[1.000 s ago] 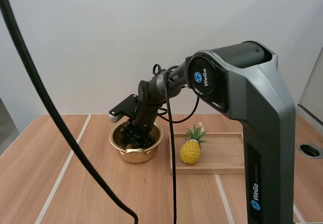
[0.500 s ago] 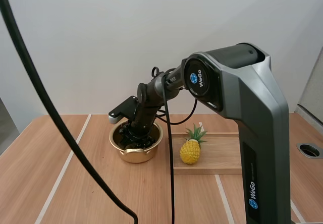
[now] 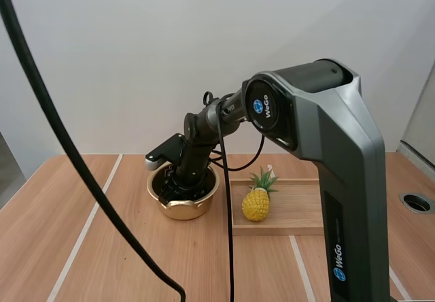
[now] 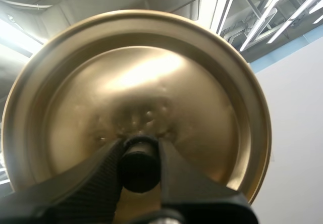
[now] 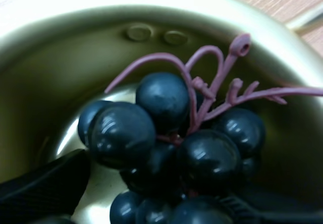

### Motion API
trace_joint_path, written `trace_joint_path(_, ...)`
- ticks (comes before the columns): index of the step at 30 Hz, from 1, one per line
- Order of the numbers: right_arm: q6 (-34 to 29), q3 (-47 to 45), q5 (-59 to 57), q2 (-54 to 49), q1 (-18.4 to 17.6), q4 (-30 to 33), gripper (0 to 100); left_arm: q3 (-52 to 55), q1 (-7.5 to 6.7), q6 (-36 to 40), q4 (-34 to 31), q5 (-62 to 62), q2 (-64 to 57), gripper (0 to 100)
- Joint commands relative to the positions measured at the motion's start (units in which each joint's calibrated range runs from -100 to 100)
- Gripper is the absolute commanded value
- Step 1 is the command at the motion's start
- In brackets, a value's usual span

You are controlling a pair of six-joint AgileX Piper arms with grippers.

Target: Open the pot, put the grape inside, and close it

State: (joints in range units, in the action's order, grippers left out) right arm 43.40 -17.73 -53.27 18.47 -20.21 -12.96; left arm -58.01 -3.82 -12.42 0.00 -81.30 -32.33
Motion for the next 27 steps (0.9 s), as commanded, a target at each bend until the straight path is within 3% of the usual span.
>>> trace_joint_path(1,-0.3,-1.2,-5.9,-1.0,0.1,0.8,100,-0.3,0.04,0.6,0.0,1.9,-0.1,0)
trace_joint_path(14,-2.7,-1.2,-1.8,-20.5,0.1,1.5,100,-0.3,0.04,0.6,0.0,1.9,-0.1,0)
trace_joint_path(18,-6.7,-1.2,-1.1,-27.1,0.3,5.7,100,-0.3,0.04,0.6,0.0,1.9,-0.1,0)
trace_joint_path(27,-13.2,-1.2,1.9,-45.6,5.7,6.9,100,-0.3,0.04,0.6,0.0,1.9,-0.1,0)
